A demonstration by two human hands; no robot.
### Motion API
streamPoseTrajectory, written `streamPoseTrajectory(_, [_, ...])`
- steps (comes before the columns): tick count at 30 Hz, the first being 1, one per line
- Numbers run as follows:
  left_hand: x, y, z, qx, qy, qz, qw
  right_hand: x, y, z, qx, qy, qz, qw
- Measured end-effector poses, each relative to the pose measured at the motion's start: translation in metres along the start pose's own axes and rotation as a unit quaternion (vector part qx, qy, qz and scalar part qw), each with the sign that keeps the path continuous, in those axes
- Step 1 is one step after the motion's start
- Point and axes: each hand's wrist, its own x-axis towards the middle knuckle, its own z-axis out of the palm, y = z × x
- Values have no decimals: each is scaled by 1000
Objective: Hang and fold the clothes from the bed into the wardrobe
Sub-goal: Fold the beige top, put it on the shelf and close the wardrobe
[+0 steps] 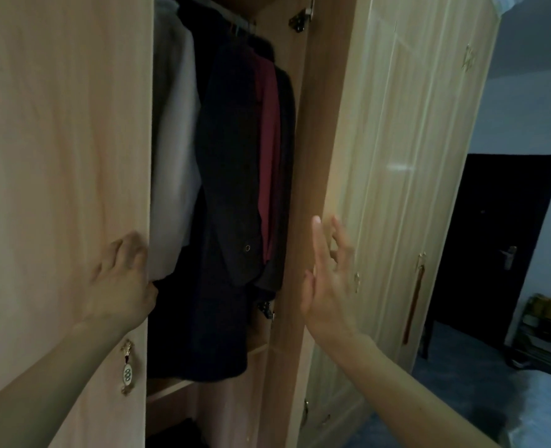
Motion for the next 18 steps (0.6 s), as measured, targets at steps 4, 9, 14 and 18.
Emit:
streamPoseTrajectory(4, [1,-7,-4,-7,-8,-5,1000,0,-18,16,59,-37,41,997])
streamPoseTrajectory(9, [1,-13,-11,7,-16,-7,1000,-2,-39,42,85,-72,66,992])
streamPoseTrajectory(14, [-4,-24,-15,15,-26,7,1000,2,-56,60,75,-69,65,993])
streamPoseTrajectory(18, [-5,-36,-14,23,-32,6,999,3,-65,71,102,-70,79,989])
